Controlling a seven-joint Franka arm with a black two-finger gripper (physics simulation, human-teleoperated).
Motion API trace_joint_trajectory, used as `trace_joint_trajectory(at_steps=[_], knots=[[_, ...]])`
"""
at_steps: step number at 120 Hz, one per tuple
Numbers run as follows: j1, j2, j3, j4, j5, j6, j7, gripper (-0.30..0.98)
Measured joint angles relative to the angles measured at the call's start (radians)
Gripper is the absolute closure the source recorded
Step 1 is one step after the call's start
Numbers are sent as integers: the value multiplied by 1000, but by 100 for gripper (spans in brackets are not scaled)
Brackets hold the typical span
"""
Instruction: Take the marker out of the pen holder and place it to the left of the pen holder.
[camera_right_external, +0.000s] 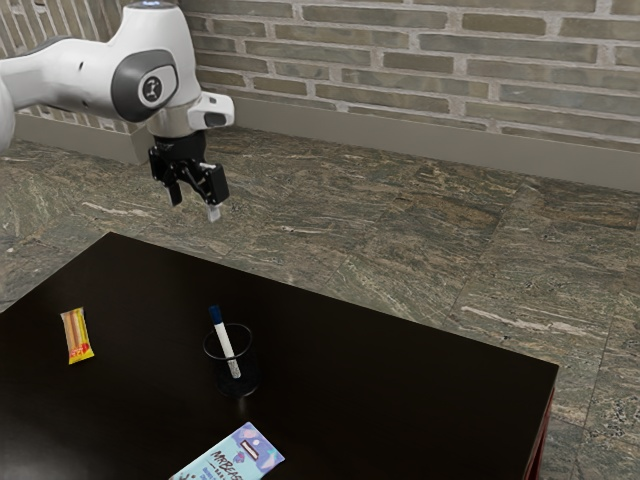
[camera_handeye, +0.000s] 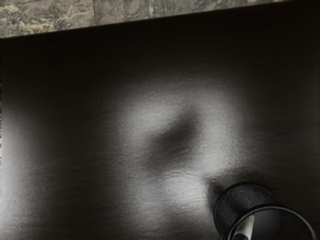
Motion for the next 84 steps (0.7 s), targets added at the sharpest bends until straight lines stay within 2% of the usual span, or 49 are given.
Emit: trace_joint_trajectory(at_steps=[36, 56, 66, 84], knots=[[-3, 8, 0, 2, 0, 0, 2, 2], [-2, 208, 34, 88, -53, 64, 8, 2], [8, 312, 56, 133, -119, 96, 12, 2], [11, 393, 62, 146, -185, 177, 20, 2]])
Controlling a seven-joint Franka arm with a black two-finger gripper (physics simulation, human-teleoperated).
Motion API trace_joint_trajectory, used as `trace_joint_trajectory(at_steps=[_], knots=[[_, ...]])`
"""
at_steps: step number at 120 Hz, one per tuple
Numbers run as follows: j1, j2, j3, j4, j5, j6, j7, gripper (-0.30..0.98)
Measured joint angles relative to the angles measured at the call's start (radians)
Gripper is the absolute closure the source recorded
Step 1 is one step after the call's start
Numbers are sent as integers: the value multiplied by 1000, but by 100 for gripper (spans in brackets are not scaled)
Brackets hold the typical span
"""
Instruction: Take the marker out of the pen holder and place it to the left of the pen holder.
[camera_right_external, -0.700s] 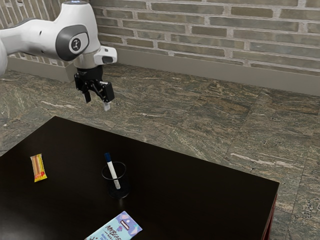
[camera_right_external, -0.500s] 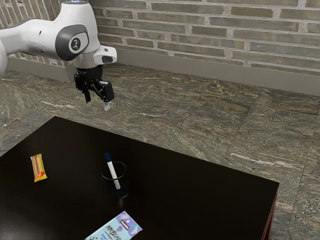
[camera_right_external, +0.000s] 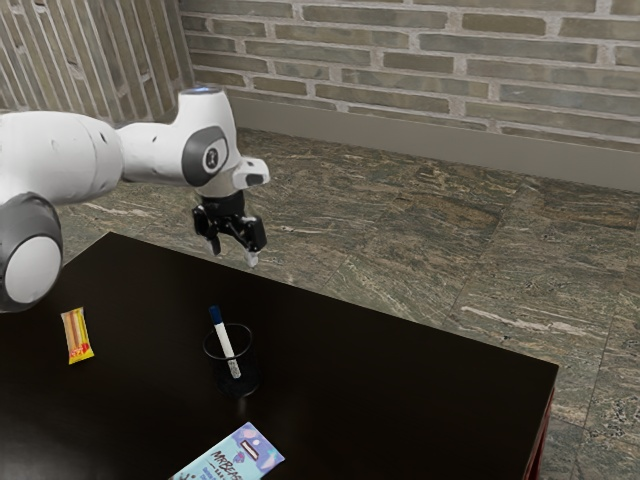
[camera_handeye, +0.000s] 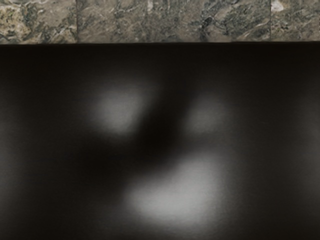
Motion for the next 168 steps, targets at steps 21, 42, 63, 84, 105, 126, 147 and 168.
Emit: trace_joint_trajectory(at_steps=[21, 42, 63, 84, 105, 126, 147, 168], knots=[[5, 22, 16, -29, -45, 57, 7, 2], [4, -2, 32, -138, -67, 84, 12, 2], [-14, -48, 33, -199, -76, 102, 15, 2], [-51, -143, 34, -323, -79, 144, 16, 2], [-68, -215, 33, -423, -79, 184, 14, 2], [-97, -289, 33, -509, -78, 215, 6, 2], [-121, -363, 33, -580, -73, 227, -9, 2], [-123, -396, 33, -628, -70, 231, -21, 2]])
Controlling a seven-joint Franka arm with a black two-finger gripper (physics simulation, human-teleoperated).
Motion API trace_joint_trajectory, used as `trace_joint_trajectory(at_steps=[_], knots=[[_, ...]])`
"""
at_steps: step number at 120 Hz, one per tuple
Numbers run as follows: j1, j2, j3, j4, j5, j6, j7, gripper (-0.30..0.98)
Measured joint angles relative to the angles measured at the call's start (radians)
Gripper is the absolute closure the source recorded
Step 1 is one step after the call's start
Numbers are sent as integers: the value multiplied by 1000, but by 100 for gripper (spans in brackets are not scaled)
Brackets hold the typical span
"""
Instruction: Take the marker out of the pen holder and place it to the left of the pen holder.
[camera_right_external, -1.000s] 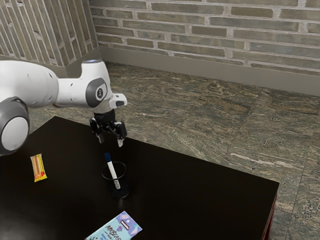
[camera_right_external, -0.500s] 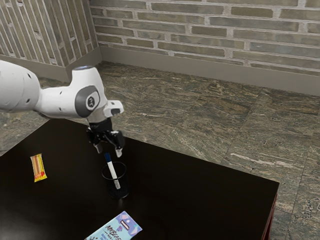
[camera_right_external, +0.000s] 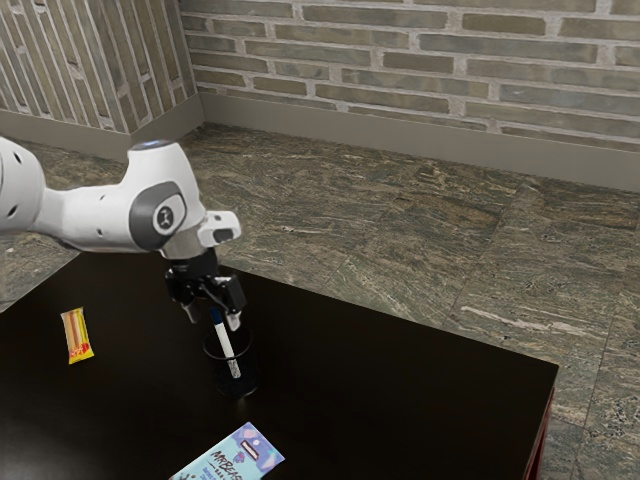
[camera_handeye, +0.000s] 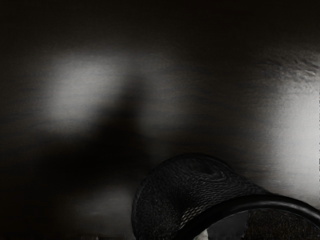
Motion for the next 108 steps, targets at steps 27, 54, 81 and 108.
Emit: trace_joint_trajectory(at_steps=[27, 54, 81, 108], knots=[[-19, -83, -1, -64, 14, -1, -16, 2], [-25, -139, -3, -102, 56, -4, -45, 2], [-4, -60, -3, -4, 71, 1, -67, 2], [-10, -31, -10, -8, 62, 20, -88, 2]])
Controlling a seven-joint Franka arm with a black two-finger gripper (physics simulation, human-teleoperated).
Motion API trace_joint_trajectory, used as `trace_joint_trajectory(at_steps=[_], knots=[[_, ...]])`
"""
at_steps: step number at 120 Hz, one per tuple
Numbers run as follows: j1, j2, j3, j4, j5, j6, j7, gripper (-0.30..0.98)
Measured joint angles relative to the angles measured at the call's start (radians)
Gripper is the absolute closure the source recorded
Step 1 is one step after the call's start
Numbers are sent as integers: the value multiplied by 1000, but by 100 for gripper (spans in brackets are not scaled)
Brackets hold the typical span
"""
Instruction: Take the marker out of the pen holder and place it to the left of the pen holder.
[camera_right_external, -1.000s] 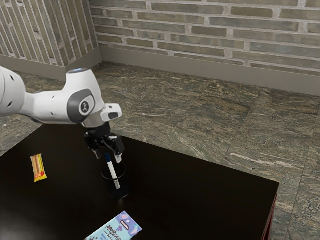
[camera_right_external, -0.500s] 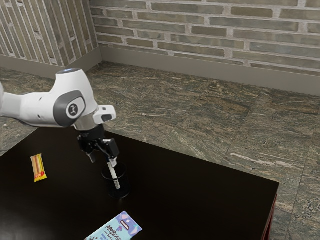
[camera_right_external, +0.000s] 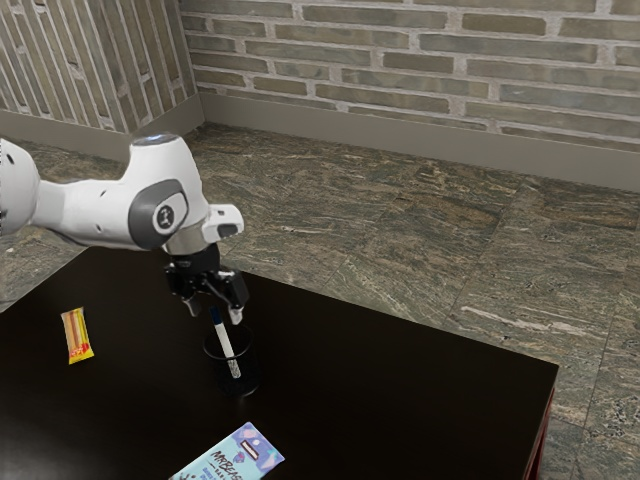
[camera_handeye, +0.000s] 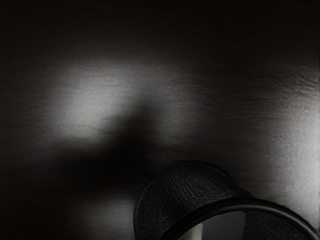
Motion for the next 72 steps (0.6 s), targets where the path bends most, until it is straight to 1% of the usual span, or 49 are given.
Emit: trace_joint_trajectory(at_steps=[16, 20, 27, 40, 48, 60, 72], knots=[[-7, 8, -1, -2, -7, 8, -12, 3], [-7, 6, -1, -1, -8, 9, -14, 5], [-5, 4, -3, -1, -9, 11, -18, 15], [-7, -5, -4, 0, -9, 13, -25, 42], [-8, -10, -4, 0, -9, 14, -28, 53], [-8, -12, -5, -5, -9, 14, -32, 65], [-10, -12, -5, -12, -5, 15, -39, 68]])
